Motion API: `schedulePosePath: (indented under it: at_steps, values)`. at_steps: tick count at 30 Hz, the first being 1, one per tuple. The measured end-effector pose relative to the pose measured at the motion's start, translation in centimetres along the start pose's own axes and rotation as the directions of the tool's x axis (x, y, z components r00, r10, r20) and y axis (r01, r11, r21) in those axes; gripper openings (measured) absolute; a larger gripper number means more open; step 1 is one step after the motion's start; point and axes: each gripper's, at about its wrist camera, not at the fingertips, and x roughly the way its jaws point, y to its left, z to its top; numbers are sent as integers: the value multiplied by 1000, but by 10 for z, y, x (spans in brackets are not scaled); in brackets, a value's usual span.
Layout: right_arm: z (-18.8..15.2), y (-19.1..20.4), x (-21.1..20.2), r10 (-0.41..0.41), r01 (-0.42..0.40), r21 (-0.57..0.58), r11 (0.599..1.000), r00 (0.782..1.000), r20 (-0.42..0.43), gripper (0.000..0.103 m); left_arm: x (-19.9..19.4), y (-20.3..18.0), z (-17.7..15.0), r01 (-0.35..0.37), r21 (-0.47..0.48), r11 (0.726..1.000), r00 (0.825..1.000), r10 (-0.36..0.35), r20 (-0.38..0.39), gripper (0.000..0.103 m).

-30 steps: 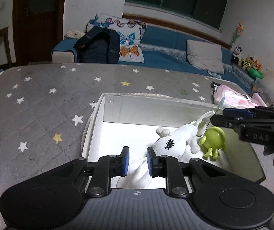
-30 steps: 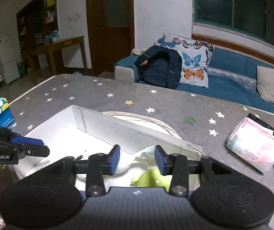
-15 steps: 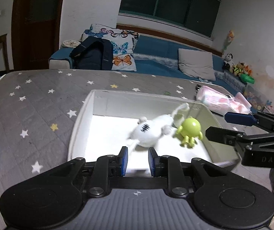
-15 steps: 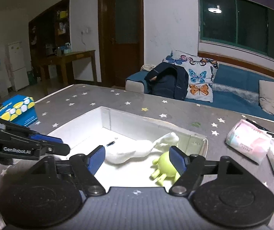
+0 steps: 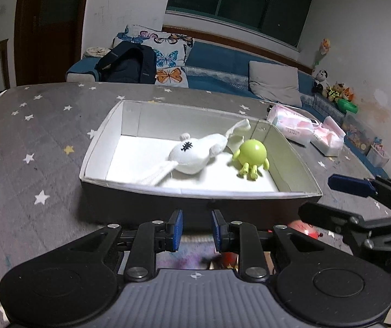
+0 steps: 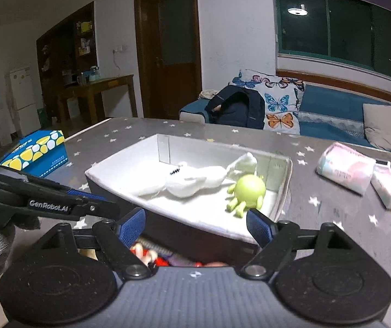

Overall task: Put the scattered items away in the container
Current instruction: 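Lower the rabbit into the box and open both grippers, then move the open left gripper down to the tan peanut plush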

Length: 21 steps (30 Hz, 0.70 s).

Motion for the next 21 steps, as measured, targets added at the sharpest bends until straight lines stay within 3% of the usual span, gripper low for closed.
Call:
schedulePosePath:
  at_steps: [15,21]
  values:
    - [-35,11,-29,-22,21,57,998,1000,15,103,-13,-23,-27,-42,40,998,999,42,-11,25]
    - [-43,10,-37,-22,20,83,996,1000,19,103,-17,-29,-35,-43,47,998,999,44,-16,25]
